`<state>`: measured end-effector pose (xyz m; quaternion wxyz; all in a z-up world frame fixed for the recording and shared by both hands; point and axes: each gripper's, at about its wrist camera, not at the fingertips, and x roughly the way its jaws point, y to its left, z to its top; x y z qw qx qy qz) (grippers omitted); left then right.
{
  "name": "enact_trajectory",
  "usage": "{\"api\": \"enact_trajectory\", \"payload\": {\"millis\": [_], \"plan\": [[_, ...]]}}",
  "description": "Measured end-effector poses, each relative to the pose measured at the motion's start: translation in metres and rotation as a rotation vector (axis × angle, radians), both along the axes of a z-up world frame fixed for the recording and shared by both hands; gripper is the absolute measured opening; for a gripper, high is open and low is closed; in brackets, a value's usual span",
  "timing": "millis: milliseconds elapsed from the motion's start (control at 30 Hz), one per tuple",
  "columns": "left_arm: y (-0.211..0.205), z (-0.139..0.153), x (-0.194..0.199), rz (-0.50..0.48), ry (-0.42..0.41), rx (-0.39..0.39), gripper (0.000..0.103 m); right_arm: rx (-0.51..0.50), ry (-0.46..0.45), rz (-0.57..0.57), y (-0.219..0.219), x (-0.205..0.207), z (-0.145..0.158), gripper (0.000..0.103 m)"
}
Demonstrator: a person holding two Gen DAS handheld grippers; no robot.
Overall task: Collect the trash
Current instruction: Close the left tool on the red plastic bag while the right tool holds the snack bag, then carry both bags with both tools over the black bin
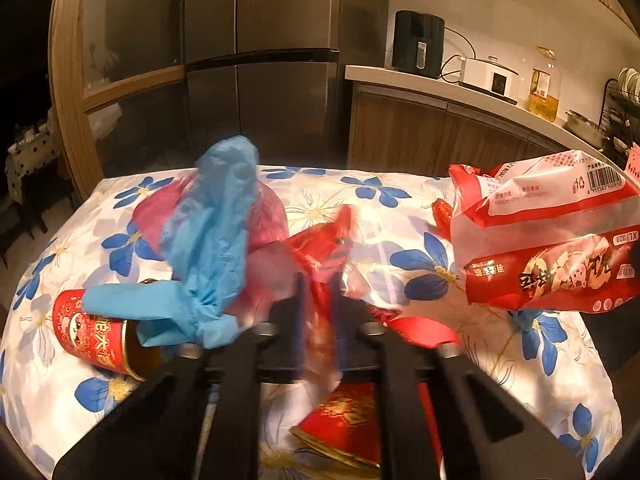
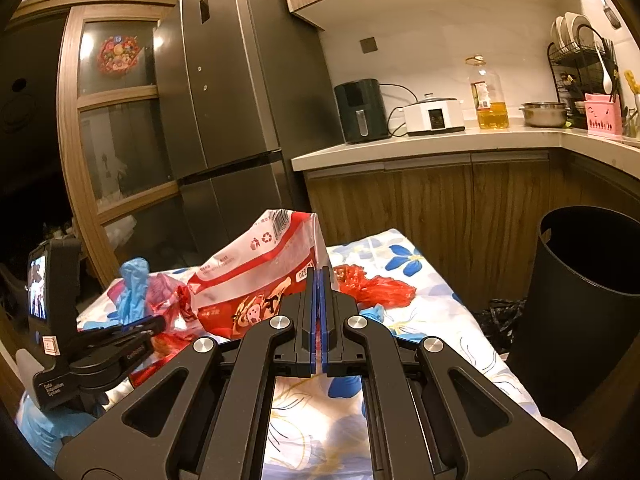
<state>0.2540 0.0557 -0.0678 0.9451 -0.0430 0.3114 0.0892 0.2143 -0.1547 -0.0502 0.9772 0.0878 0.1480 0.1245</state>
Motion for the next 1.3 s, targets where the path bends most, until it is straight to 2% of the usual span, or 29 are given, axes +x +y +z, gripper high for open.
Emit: {"api": "enact_trajectory", "payload": {"millis": [133, 333, 633, 933, 1300], "plan": [[0.003, 0.005, -0.011, -0.007, -0.032, -0.029, 0.000, 0.000, -0.003, -0.001, -0.001, -0.001, 0.001, 0.001], [0.001, 0.032, -0.041, -0.024, -0.134, -0.066, 0.000, 0.013, -0.015, -0.009, -0.007, -0.007, 0.005, 0.001], [-0.012, 0.065, -0.075, -0.037, -0.236, -0.075, 0.000, 0.031, -0.052, -0.034, -0.026, -0.025, 0.018, 0.001], [-0.046, 0.080, -0.083, -0.098, -0.271, -0.075, 0.000, 0.045, -0.087, -0.087, -0.061, -0.046, 0.029, 0.001], [-0.114, 0.092, -0.071, -0.225, -0.283, -0.081, 0.000, 0.056, -0.115, -0.201, -0.117, -0.064, 0.038, 0.001]]}}
